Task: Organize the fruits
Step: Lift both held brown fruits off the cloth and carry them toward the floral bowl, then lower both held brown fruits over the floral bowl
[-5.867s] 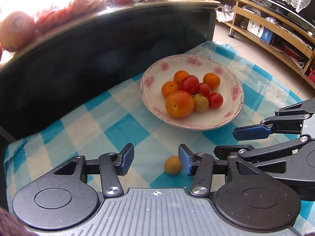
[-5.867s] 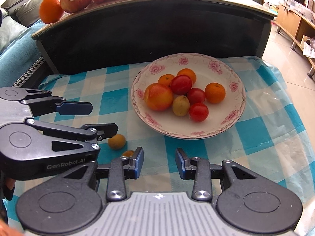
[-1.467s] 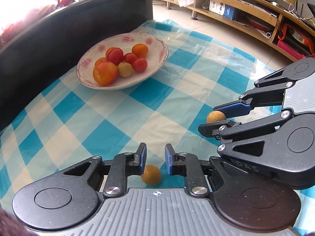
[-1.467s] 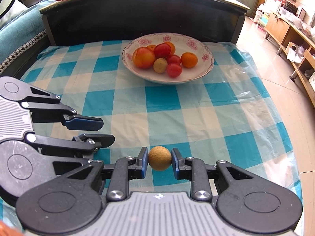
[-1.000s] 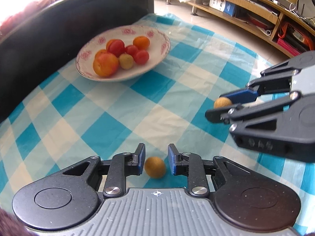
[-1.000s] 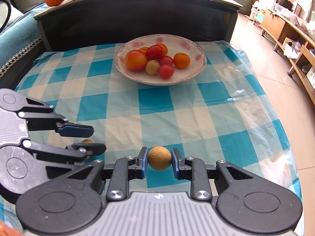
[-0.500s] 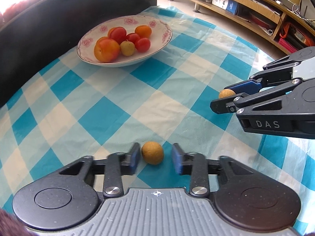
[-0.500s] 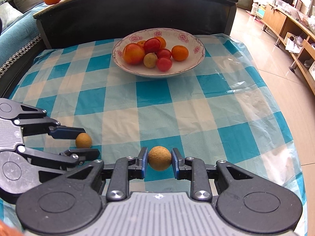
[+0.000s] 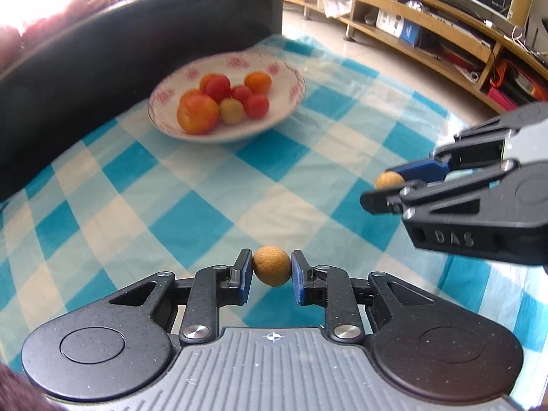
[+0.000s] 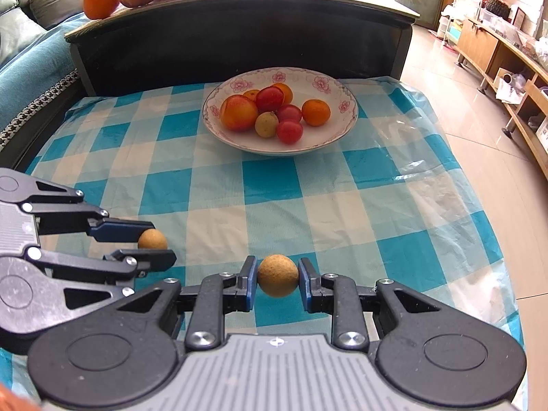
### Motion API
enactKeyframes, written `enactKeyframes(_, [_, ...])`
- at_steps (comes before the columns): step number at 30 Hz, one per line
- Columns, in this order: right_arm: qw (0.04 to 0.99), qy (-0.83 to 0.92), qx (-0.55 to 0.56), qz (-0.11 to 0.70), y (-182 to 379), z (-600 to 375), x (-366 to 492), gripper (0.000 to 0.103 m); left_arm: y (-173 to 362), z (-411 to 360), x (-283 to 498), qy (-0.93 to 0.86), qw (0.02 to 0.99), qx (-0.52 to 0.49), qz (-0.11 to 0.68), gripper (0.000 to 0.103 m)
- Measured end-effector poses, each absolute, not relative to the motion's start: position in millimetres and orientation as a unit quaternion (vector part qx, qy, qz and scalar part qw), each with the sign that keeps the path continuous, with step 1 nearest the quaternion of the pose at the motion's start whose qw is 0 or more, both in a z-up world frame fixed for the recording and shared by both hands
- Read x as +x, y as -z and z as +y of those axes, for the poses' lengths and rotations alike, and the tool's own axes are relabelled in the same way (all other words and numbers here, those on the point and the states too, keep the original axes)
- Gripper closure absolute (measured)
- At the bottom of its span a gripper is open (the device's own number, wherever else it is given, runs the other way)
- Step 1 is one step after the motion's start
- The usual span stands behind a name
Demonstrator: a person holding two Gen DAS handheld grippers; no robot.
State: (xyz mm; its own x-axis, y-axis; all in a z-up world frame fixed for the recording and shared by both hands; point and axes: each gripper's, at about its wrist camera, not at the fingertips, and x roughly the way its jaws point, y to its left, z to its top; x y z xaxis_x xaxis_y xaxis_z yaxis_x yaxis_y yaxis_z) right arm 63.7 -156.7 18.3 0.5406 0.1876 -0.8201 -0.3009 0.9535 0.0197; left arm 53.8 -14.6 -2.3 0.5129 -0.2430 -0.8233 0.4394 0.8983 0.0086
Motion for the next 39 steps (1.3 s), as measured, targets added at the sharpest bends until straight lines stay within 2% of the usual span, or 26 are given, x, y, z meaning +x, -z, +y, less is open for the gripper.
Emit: enactKeyframes(39, [0.891, -0.141, -0.057, 0.427, -47.9, -142.6, 160.9, 0.073, -28.4, -17.6, 145.9, 0.177, 0.889, 0.101, 0.409, 0.073])
